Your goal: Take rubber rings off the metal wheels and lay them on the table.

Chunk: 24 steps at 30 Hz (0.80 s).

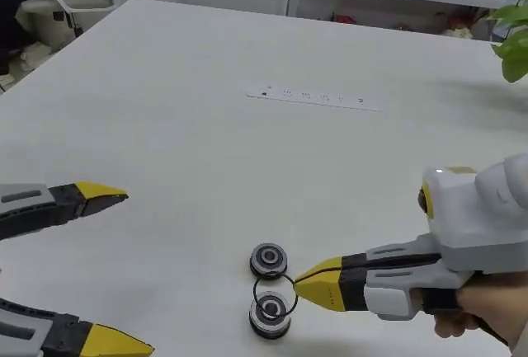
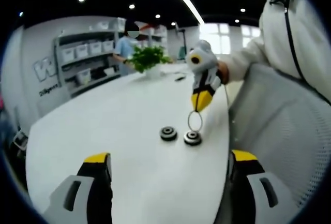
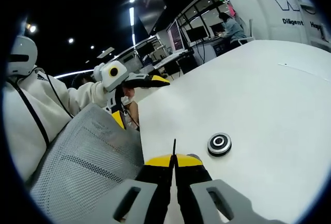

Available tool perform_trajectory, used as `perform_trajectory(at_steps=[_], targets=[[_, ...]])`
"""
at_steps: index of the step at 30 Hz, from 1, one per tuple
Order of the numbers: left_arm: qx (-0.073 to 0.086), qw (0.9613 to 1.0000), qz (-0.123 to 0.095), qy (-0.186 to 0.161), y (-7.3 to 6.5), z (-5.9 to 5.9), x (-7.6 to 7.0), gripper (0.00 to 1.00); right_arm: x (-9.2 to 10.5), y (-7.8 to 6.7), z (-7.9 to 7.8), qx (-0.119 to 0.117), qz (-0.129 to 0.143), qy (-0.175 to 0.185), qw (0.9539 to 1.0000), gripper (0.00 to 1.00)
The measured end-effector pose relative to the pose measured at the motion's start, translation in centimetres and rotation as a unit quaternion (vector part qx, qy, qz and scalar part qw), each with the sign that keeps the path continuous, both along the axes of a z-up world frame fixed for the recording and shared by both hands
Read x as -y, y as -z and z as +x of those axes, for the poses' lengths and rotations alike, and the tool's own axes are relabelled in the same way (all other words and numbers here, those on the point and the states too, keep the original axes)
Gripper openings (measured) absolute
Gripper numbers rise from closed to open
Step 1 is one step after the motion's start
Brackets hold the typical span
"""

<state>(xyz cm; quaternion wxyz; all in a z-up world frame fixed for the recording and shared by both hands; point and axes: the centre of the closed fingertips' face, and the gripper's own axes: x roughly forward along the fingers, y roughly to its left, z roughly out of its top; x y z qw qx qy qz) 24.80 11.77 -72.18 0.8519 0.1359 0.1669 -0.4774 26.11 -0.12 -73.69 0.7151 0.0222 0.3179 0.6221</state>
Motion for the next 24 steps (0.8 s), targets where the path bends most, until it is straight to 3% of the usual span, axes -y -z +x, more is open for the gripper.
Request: perform_trajectory(at_steps=[13, 24], targets=[[-0.026, 0.9984, -0.007, -0.05, 1.7, -1.9, -1.9, 1.0, -0.8, -1.7, -0.4, 0.009, 0.007, -0.011, 0.9999, 0.0], [-0.025, 0.9975, -0.018, -0.063, 1.8, -2.2, -2.2, 1.0, -1.9, -2.2, -0.5, 0.019, 0.003, -0.024, 0.9995, 0.0]])
